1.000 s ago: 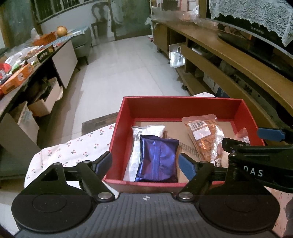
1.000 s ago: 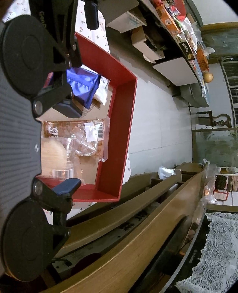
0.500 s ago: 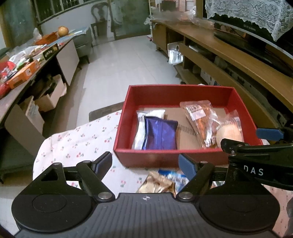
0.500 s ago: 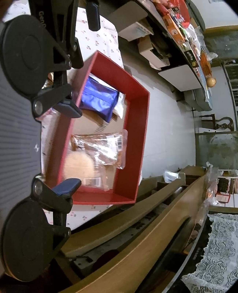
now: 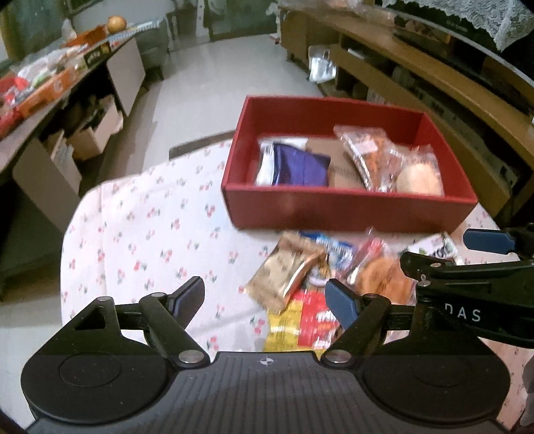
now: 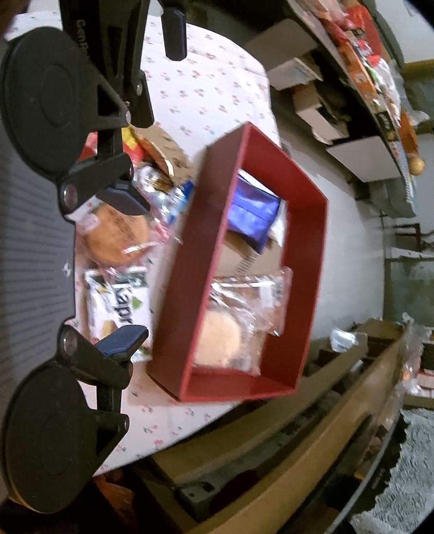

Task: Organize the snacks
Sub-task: 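Withdraw both grippers and reach the left gripper to the Trolli gummy bag, then grasp the Trolli bag with the left gripper while the right grasps a round cake pack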

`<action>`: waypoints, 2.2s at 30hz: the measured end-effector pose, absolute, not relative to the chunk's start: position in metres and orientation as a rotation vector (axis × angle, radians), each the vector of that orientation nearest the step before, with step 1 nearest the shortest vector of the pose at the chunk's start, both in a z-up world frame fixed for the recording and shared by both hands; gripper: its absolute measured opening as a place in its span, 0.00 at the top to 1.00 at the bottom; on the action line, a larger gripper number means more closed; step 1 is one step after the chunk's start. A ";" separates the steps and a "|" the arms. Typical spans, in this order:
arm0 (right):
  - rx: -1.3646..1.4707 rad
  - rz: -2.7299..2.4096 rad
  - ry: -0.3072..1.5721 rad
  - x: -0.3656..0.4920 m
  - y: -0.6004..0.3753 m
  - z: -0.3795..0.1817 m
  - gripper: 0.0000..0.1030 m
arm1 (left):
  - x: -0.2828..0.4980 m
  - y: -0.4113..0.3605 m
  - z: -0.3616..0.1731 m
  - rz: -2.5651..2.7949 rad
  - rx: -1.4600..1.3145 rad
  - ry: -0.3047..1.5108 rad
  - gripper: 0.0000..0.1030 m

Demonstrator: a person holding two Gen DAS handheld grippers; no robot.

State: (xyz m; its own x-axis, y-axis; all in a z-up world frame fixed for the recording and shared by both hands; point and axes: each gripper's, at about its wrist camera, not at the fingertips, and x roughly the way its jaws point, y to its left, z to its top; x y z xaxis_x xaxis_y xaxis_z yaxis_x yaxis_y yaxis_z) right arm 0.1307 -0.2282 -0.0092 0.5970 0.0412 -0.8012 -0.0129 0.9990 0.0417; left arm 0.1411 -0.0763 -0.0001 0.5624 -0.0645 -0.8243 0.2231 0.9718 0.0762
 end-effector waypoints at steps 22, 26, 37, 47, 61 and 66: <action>0.103 0.034 0.971 0.133 -0.257 -0.014 0.23 | 0.149 -0.097 -0.066 -0.236 0.181 1.153 0.28; 0.125 0.016 0.974 0.135 -0.268 -0.014 0.23 | 0.142 -0.095 -0.061 -0.250 0.198 1.152 0.40; 0.190 0.024 0.978 0.138 -0.283 -0.012 0.22 | 0.134 -0.075 -0.038 -0.263 0.124 1.130 0.42; -0.098 0.215 1.026 0.160 -0.208 -0.036 0.22 | 0.129 -0.064 -0.037 -0.289 0.104 1.160 0.42; -0.125 0.212 1.075 0.147 -0.208 -0.050 0.40 | 0.129 -0.059 -0.052 -0.281 0.128 1.199 0.41; -0.096 0.207 1.063 0.115 -0.214 -0.038 0.40 | 0.120 -0.065 -0.047 -0.291 0.168 1.175 0.41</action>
State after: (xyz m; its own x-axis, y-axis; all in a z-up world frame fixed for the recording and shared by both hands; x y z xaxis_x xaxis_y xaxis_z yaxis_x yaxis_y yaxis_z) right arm 0.1146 -0.2139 -0.0377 0.4691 0.1225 -0.8746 -0.2151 0.9763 0.0214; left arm 0.1204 -0.0645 -0.0474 0.3541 -0.1372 -0.9251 0.3110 0.9501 -0.0219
